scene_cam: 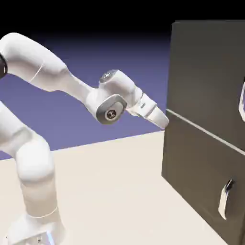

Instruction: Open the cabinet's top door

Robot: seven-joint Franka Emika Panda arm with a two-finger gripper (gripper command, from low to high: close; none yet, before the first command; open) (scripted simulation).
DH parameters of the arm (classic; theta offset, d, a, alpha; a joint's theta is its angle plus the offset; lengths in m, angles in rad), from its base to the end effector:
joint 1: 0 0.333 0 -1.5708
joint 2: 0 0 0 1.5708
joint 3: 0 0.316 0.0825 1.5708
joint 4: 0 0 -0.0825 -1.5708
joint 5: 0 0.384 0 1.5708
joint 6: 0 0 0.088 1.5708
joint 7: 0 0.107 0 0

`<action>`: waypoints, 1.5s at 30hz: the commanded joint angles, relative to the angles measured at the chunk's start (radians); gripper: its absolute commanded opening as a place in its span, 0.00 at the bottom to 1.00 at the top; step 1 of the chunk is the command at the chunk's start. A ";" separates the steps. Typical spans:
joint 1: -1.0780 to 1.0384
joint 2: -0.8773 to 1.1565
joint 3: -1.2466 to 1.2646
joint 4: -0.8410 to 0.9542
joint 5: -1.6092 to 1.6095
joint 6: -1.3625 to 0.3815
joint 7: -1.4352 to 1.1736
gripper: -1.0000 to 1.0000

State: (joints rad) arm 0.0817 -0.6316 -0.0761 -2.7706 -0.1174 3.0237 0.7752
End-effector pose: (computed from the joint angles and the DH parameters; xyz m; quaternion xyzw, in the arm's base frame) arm 0.3864 0.0091 0.4992 -0.8542 0.2955 -0.3985 0.1556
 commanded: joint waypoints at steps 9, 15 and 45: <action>0.233 -0.205 -0.254 0.131 -0.392 -0.044 0.114 0.50; 0.388 -0.342 -0.423 0.219 -0.653 -0.074 0.190 0.50; 1.159 -0.920 -1.161 0.689 -1.821 -0.208 0.540 0.50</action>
State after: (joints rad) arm 1.2409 -1.5512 -1.2368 -2.0815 -1.9387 2.8160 1.3153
